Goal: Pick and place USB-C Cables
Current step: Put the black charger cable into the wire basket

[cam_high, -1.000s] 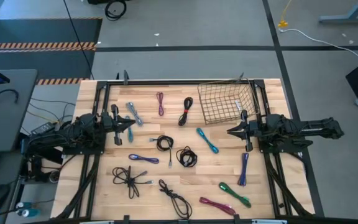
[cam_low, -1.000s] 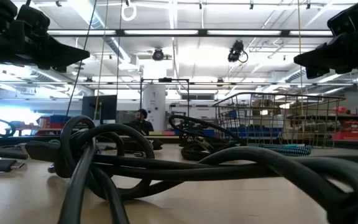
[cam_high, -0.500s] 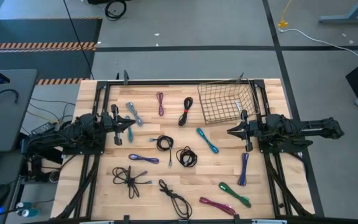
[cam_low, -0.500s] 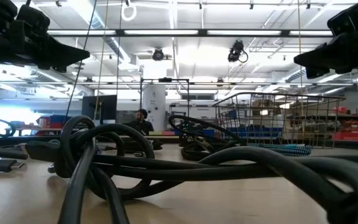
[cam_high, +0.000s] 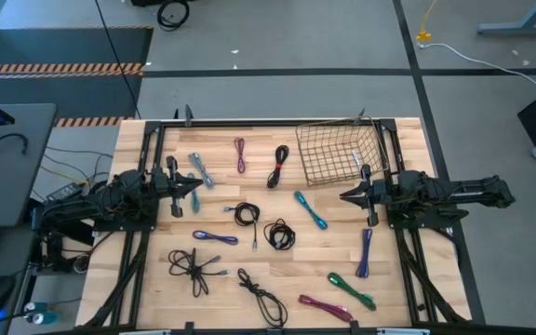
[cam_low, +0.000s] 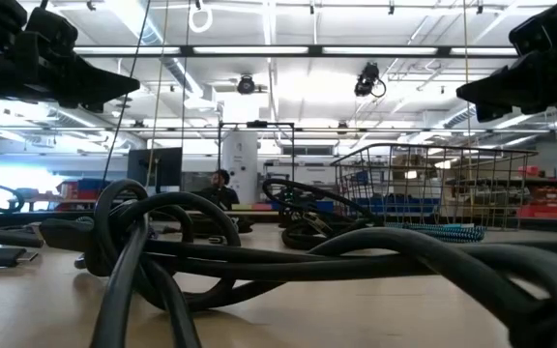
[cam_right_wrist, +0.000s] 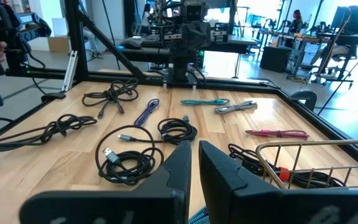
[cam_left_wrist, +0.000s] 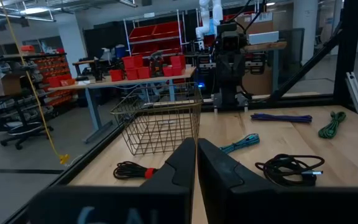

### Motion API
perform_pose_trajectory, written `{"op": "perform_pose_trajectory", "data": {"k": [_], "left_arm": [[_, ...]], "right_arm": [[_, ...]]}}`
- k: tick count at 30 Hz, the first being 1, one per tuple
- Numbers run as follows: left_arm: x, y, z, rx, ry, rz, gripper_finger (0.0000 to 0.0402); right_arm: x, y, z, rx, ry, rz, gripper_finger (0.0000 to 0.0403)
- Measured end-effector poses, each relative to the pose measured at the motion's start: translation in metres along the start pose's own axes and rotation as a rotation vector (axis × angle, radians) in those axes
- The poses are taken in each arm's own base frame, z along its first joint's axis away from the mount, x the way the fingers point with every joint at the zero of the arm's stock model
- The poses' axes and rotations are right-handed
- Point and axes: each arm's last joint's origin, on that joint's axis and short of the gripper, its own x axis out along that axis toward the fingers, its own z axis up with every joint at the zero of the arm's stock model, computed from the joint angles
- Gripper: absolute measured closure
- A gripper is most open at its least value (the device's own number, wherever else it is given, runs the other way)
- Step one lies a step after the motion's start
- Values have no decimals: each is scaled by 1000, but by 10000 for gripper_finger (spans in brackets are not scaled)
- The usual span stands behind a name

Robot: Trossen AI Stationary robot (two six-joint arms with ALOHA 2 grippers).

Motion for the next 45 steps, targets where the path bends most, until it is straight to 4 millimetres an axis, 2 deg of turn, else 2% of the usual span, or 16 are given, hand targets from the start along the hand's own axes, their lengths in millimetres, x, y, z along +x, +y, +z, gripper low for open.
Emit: {"op": "perform_pose_trajectory", "data": {"k": [19, 28, 38, 45], "left_arm": [[0, 0, 0, -13, 0, 0, 379], [0, 0, 4, -258, -38, 0, 379], [0, 1, 6, -238, -59, 0, 379], [-3, 3, 24, -311, -255, -1, 379]], "right_arm": [[0, 0, 6, 81, -60, -2, 364], [-4, -2, 28, 82, -297, -10, 364], [-16, -4, 53, 83, -578, -19, 364], [-20, -4, 59, 99, -654, -11, 364]]}}
